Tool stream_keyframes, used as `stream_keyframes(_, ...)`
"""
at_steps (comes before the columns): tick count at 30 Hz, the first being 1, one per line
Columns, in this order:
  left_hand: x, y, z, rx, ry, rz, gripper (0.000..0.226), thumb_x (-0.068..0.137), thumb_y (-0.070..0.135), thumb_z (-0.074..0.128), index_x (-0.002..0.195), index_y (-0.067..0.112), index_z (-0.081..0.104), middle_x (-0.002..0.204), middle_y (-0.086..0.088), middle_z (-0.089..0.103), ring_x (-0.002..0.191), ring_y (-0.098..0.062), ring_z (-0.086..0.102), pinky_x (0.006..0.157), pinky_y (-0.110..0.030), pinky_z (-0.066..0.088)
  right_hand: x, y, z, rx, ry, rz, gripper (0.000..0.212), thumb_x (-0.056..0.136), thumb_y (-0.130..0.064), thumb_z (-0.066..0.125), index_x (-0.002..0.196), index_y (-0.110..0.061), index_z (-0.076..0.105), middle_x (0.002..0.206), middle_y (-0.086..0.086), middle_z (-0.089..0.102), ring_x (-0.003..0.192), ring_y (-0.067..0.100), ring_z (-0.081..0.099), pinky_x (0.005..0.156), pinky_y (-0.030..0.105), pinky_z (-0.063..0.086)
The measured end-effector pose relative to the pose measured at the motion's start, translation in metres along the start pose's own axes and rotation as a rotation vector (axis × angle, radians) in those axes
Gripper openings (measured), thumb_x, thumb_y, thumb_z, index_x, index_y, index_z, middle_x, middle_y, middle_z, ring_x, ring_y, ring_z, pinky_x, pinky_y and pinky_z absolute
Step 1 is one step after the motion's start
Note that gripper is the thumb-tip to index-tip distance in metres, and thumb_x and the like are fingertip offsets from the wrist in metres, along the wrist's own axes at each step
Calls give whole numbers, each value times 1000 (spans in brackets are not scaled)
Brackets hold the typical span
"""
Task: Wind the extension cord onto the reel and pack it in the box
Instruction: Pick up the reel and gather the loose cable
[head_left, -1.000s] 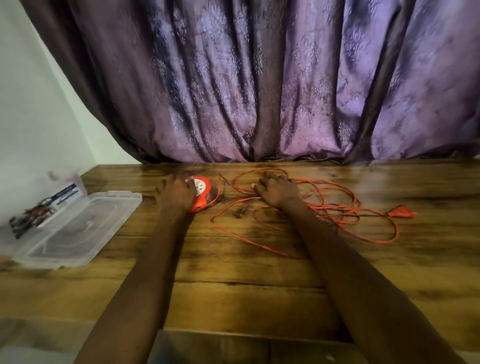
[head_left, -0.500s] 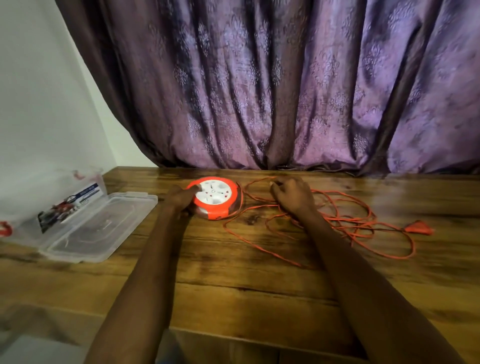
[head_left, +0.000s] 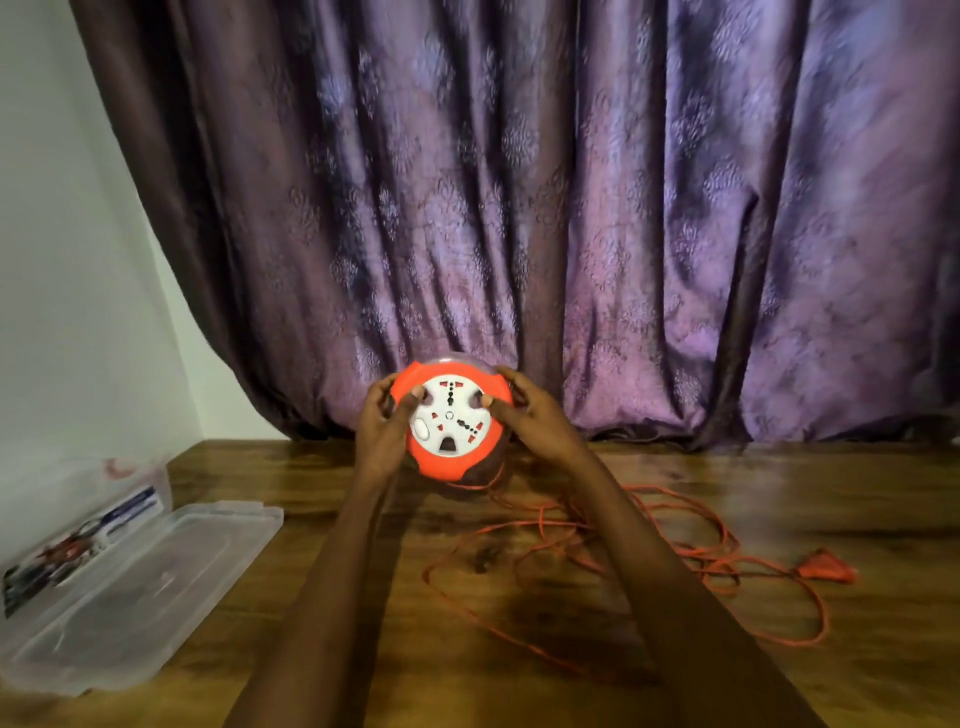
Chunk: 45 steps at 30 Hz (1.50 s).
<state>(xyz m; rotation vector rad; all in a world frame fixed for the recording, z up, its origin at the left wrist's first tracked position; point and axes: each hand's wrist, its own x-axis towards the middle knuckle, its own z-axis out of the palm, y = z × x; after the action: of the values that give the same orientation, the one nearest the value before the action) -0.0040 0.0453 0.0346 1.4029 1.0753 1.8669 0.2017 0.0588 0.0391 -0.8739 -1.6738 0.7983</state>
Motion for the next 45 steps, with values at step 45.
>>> stream_keyframes(45,4,-16,20,-9,-369,-137,23,88,18,70,110,12,72,95,-20,71,80,-26,60,77,-46,53,-10,14,-22,-1237,70,-514,51,81,-33,46,129,-49,54,137,0,52,122,26,45,89,41,35)
